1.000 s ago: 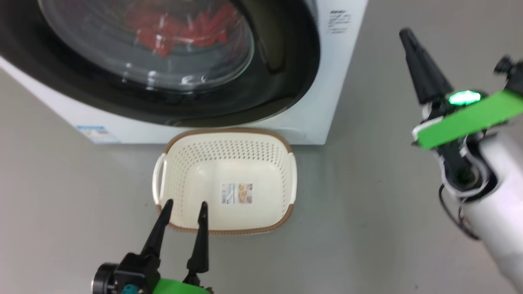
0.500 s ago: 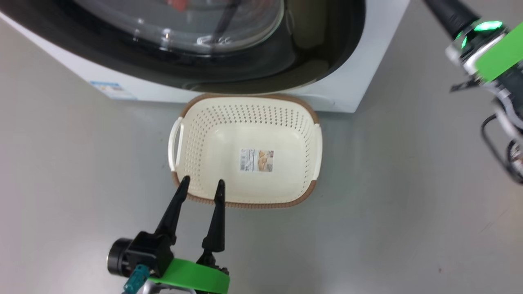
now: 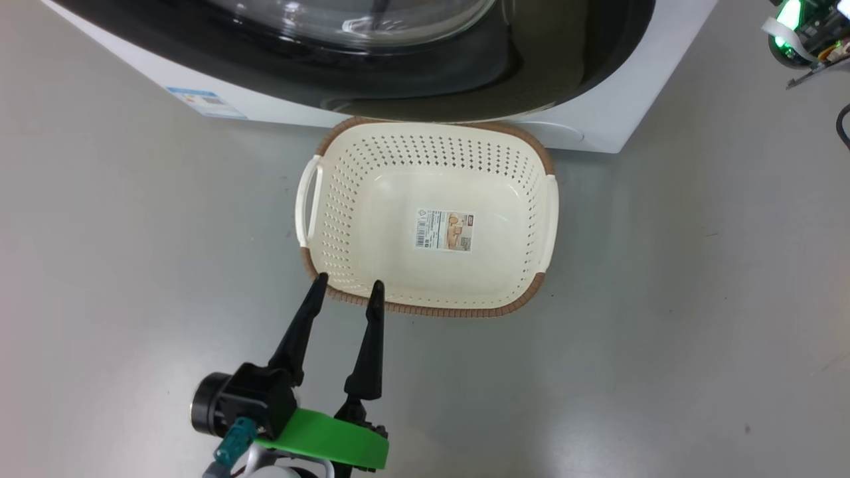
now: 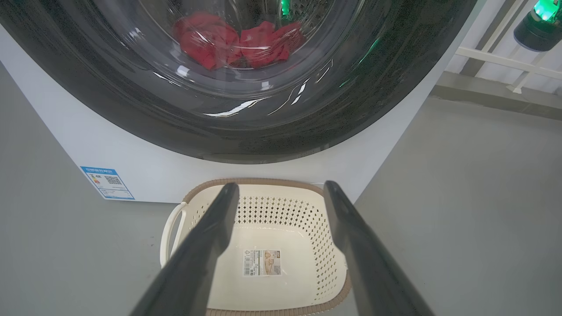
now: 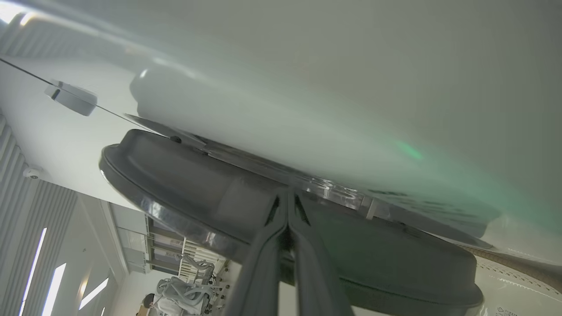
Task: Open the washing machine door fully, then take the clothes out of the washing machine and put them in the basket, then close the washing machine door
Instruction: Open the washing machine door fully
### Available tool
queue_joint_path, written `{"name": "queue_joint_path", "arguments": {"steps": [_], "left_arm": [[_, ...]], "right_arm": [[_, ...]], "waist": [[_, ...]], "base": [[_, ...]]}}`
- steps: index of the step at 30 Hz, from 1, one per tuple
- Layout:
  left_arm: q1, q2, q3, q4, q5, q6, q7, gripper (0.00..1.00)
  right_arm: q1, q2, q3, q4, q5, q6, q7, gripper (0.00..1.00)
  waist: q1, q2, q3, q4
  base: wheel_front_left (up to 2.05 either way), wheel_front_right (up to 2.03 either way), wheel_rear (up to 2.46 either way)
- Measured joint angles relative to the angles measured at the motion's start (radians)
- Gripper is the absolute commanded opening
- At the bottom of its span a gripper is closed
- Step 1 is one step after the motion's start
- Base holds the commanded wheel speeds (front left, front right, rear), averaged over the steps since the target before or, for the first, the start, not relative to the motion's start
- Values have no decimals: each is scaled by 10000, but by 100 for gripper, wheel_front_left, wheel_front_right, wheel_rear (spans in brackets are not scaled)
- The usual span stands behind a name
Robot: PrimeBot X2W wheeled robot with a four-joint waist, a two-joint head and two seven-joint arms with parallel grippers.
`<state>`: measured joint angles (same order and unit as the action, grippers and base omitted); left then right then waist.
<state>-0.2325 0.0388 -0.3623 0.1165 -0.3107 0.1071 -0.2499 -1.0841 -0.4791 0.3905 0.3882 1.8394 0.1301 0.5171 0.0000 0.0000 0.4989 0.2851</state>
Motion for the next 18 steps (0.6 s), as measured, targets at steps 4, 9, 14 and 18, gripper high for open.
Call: {"name": "queue_joint_path", "arguments": {"steps": [4, 9, 14, 18], "left_arm": [[-29, 0, -69, 2, -88, 81, 0, 100], [-117, 0, -159, 0, -169, 86, 0, 100], [-161, -2, -159, -36, -209, 163, 0, 100], [-161, -4, -159, -38, -244, 163, 0, 100]], "right_arm": [[-199, 153, 44, 332, -2, 0, 410, 0], [-267, 230, 40, 506, -157, 0, 566, 0], [-325, 433, -8, 608, -284, 0, 713, 0], [-305, 527, 4, 619, -376, -46, 920, 0]], "waist": [[0, 0, 109, 126], [0, 0, 150, 229], [0, 0, 183, 208], [0, 0, 77, 173]], "base": [[0, 0, 0], [0, 0, 0], [0, 0, 0], [0, 0, 0]]}}
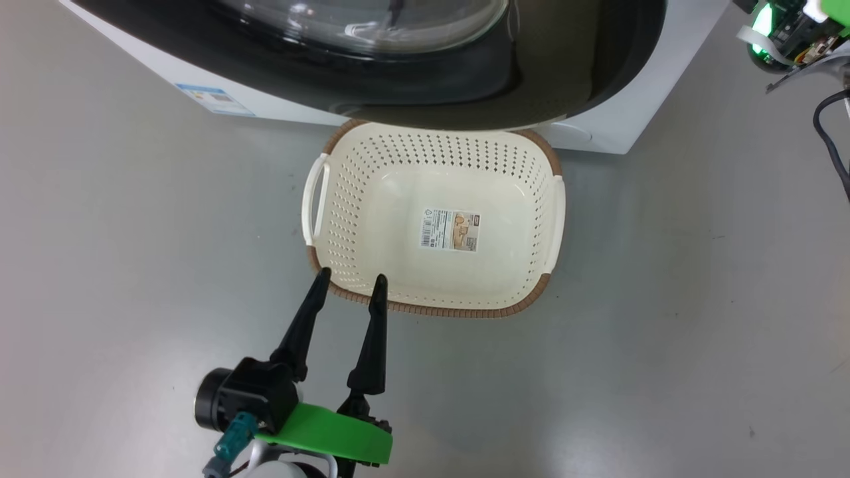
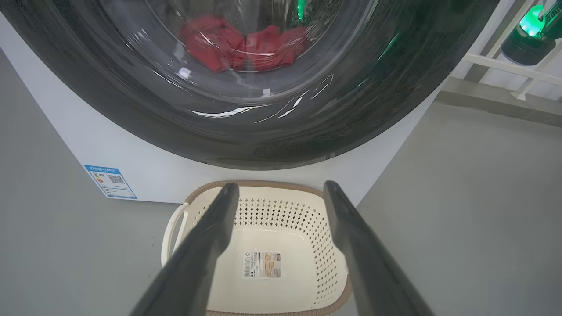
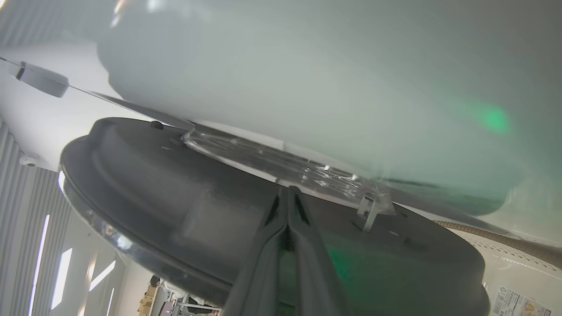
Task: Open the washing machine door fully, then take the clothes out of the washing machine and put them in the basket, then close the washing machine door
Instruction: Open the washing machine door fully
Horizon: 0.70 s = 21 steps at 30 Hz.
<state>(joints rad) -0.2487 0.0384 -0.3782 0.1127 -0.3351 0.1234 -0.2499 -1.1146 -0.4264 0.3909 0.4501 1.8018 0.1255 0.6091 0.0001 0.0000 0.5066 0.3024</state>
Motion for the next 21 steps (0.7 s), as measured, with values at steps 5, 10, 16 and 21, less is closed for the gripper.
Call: {"name": "queue_joint_path", "arguments": {"steps": [5, 10, 16, 21], "left_arm": [[3, 0, 6, 2, 2, 0, 0, 100], [54, 2, 67, 19, 6, 0, -27, 100], [406, 4, 209, 46, 46, -6, -27, 100], [702, 8, 299, 102, 128, -36, -27, 100]], "right_arm": [[352, 100, -10, -167, -148, -25, 165, 0], [961, 347, 25, -481, -470, -25, 263, 0], [1697, 633, 48, -777, -635, -25, 430, 0], [2305, 872, 46, -957, -715, -25, 604, 0]], "waist": [[0, 0, -253, -51], [0, 0, -572, -111], [0, 0, -1025, -188], [0, 0, -1445, -248]], "base": [[0, 0, 0], [0, 0, 0], [0, 0, 0], [0, 0, 0]]}}
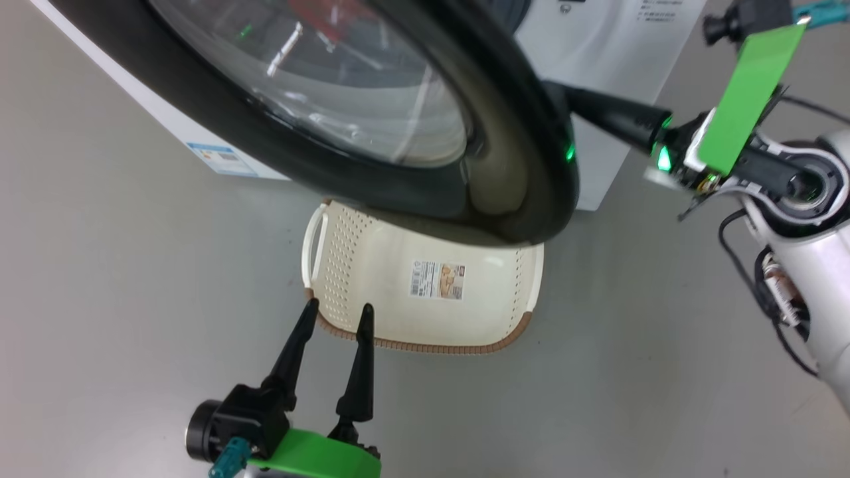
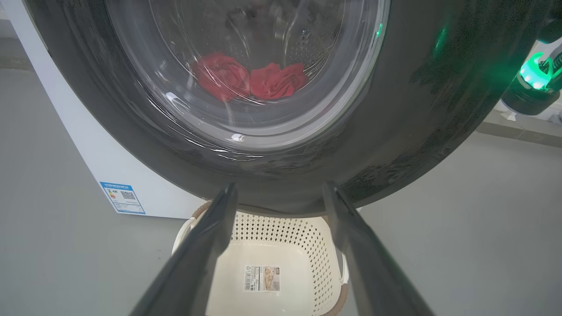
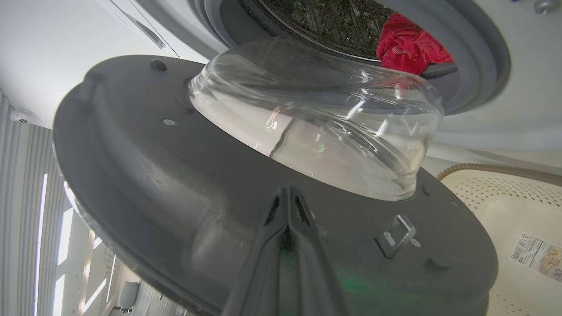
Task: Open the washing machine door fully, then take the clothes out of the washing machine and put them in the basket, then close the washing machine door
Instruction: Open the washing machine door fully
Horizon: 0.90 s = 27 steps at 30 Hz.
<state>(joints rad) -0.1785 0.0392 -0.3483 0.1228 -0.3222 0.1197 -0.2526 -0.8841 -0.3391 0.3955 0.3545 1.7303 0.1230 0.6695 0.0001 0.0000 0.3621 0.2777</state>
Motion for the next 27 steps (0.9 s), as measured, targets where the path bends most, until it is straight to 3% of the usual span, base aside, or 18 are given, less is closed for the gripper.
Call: {"name": "queue_joint_path", "arguments": {"steps": [16, 25, 27], "left_arm": [[781, 10, 307, -10, 167, -150, 0, 100], [778, 10, 458, -67, 234, -293, 0, 100], [778, 10, 537, -63, 244, -341, 0, 100]], "right_arm": [[1333, 757, 35, -405, -435, 0, 698, 0], [1401, 938, -431, -113, -759, 0, 378, 0], [1442, 940, -566, -75, -957, 0, 253, 15]], "waist": [[0, 0, -981, -89], [0, 0, -971, -124], [0, 0, -1004, -148]], "base": [[0, 0, 0], [0, 0, 0], [0, 0, 0]]}}
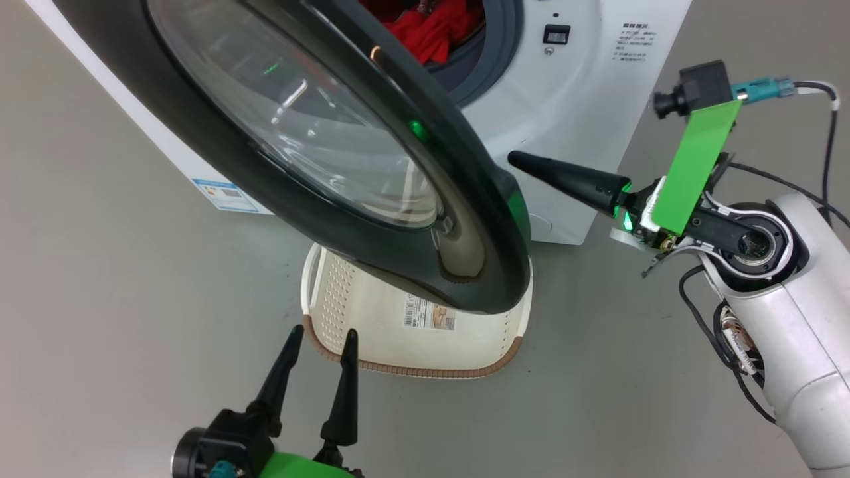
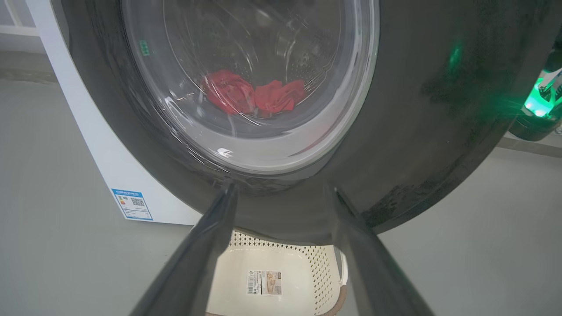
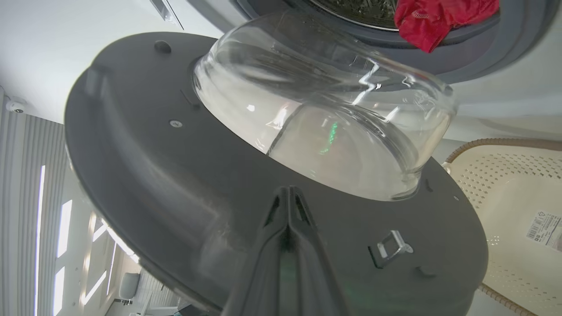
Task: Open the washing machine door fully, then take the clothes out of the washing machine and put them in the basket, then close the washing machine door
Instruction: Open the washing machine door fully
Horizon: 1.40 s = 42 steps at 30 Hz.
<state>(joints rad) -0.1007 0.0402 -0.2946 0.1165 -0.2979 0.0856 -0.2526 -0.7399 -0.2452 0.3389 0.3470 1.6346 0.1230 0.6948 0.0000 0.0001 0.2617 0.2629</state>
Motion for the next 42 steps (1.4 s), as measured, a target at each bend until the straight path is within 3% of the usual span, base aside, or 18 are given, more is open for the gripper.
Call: {"name": "queue_joint_path", "arguments": {"steps": [2, 4, 7, 8, 9, 10, 26, 35, 42], "left_arm": [[0, 2, 58, -4, 96, -102, 0, 100], [2, 0, 142, -4, 192, -198, 0, 100], [29, 2, 330, 0, 311, -261, 0, 100], [50, 2, 370, 12, 343, -276, 0, 100], [82, 2, 416, 13, 349, -336, 0, 100], [135, -2, 451, 12, 362, -337, 0, 100], [740, 6, 1212, 171, 610, -598, 0, 100], [842, 12, 1413, 207, 612, -598, 0, 100], [842, 12, 1457, 290, 698, -598, 0, 100]], "right_arm": [[89, -4, -75, 69, -119, 0, -148, 31], [299, 13, -140, 86, -161, 0, -244, 33], [783, 63, -362, 86, -157, 0, -420, 48], [962, 58, -422, 88, -159, 0, -500, 63], [1132, 54, -464, 79, -163, 0, -550, 94], [1311, 46, -508, 54, -173, 0, -594, 100], [3843, 125, -807, 46, -418, 0, -1319, 100], [5052, -132, -621, -393, -1570, 0, -2968, 100], [5395, -830, -31, -412, -2755, 0, -4867, 100]], "waist": [[0, 0, -56, -38], [0, 0, -120, -94], [0, 0, -217, -216], [0, 0, -256, -254], [0, 0, -291, -298], [0, 0, -322, -345], [0, 0, -867, -1229], [0, 0, -989, -1657], [0, -1, -1030, -1806]], "base": [[0, 0, 0], [0, 0, 0], [0, 0, 0], [0, 0, 0], [0, 0, 0], [0, 0, 0], [0, 0, 0], [0, 0, 0], [0, 0, 0]]}}
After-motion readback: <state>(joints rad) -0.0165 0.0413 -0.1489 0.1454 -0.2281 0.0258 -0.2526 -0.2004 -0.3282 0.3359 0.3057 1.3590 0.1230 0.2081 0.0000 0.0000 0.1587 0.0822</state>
